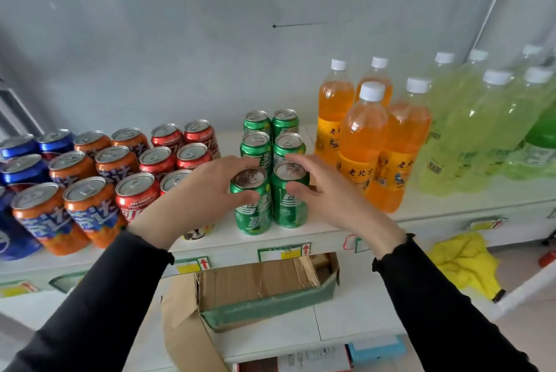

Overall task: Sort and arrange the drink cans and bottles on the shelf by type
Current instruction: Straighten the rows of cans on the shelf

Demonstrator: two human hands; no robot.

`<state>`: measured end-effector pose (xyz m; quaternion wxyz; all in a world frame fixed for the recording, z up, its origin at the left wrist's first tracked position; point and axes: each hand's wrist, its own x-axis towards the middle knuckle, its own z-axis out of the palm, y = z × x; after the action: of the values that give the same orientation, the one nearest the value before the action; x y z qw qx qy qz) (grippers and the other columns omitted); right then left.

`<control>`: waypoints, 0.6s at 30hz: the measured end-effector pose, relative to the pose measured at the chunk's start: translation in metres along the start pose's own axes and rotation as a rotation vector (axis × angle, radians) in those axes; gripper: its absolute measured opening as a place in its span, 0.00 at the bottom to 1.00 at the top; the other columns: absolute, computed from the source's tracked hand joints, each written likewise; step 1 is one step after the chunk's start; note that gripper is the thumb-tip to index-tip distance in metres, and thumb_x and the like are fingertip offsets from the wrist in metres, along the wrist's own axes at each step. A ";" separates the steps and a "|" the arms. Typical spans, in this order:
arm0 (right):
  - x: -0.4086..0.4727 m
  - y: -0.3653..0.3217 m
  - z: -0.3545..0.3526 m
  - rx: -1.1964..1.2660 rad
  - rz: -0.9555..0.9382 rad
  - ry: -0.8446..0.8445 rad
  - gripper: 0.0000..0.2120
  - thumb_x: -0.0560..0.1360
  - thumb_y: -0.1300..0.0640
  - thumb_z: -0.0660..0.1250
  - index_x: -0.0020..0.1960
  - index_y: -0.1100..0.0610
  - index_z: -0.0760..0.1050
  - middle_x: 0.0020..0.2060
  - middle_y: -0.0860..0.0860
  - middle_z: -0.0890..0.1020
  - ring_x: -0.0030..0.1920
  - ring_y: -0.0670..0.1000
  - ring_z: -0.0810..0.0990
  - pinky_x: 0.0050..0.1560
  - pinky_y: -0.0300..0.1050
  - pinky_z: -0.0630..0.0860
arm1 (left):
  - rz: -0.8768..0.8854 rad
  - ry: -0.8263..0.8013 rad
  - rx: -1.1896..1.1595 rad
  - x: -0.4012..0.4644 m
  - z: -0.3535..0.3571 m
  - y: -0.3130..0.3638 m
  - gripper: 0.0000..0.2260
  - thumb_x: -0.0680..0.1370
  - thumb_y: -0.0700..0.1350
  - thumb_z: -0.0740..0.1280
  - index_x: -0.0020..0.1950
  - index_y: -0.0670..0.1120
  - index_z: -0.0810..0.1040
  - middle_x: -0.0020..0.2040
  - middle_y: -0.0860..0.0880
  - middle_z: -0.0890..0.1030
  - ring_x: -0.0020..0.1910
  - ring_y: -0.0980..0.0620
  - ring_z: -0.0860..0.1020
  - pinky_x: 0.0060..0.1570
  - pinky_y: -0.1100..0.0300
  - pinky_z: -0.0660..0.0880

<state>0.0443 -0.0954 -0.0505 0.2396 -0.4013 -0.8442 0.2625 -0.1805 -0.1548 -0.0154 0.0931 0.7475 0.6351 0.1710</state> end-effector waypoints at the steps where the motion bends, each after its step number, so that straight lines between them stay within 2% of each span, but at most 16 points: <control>1: -0.001 -0.002 -0.002 -0.016 0.000 -0.007 0.29 0.81 0.44 0.63 0.79 0.47 0.60 0.75 0.44 0.66 0.69 0.41 0.67 0.66 0.36 0.67 | -0.007 -0.025 0.013 0.000 -0.003 0.001 0.26 0.77 0.56 0.69 0.75 0.57 0.68 0.67 0.56 0.75 0.63 0.56 0.73 0.56 0.62 0.66; 3: -0.001 -0.010 -0.010 -0.043 -0.010 0.040 0.31 0.81 0.41 0.61 0.80 0.48 0.57 0.78 0.44 0.62 0.76 0.45 0.62 0.74 0.43 0.61 | -0.001 -0.065 0.014 0.001 -0.014 0.004 0.28 0.77 0.60 0.67 0.76 0.58 0.66 0.68 0.60 0.72 0.64 0.58 0.71 0.58 0.62 0.65; 6: 0.015 -0.026 -0.026 0.041 0.032 0.128 0.30 0.83 0.43 0.58 0.81 0.50 0.56 0.80 0.45 0.60 0.79 0.46 0.57 0.75 0.43 0.55 | 0.025 -0.005 -0.015 0.024 -0.036 -0.003 0.27 0.78 0.63 0.62 0.77 0.59 0.65 0.70 0.60 0.70 0.62 0.57 0.73 0.60 0.58 0.68; 8: 0.036 -0.033 -0.030 0.069 0.089 0.107 0.29 0.84 0.46 0.58 0.81 0.52 0.56 0.79 0.49 0.62 0.78 0.50 0.60 0.74 0.47 0.59 | 0.012 0.022 0.014 0.049 -0.044 -0.011 0.26 0.79 0.61 0.63 0.76 0.56 0.66 0.72 0.54 0.71 0.65 0.53 0.73 0.63 0.56 0.68; 11: 0.069 -0.036 -0.028 -0.079 0.171 0.024 0.27 0.84 0.48 0.58 0.81 0.54 0.58 0.75 0.55 0.69 0.72 0.57 0.70 0.69 0.51 0.69 | -0.013 -0.105 0.098 0.084 -0.038 -0.014 0.28 0.80 0.59 0.63 0.78 0.53 0.64 0.74 0.49 0.69 0.71 0.49 0.69 0.67 0.54 0.64; 15: 0.094 -0.028 -0.022 -0.223 0.312 -0.087 0.23 0.84 0.49 0.59 0.74 0.59 0.67 0.68 0.59 0.76 0.64 0.58 0.78 0.63 0.53 0.75 | -0.025 -0.250 0.127 0.108 -0.023 -0.021 0.27 0.79 0.56 0.67 0.76 0.51 0.67 0.72 0.47 0.73 0.68 0.47 0.72 0.66 0.53 0.68; 18: 0.099 -0.026 -0.020 -0.250 0.326 -0.113 0.24 0.83 0.49 0.60 0.76 0.59 0.65 0.70 0.58 0.74 0.65 0.57 0.76 0.61 0.49 0.74 | -0.032 -0.234 0.148 0.115 -0.024 -0.033 0.30 0.76 0.59 0.70 0.76 0.52 0.68 0.68 0.47 0.76 0.63 0.47 0.75 0.64 0.51 0.71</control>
<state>-0.0135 -0.0250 0.0002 0.0949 -0.5437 -0.8062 0.2131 -0.2040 -0.0385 0.0107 0.1141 0.7569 0.6427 0.0337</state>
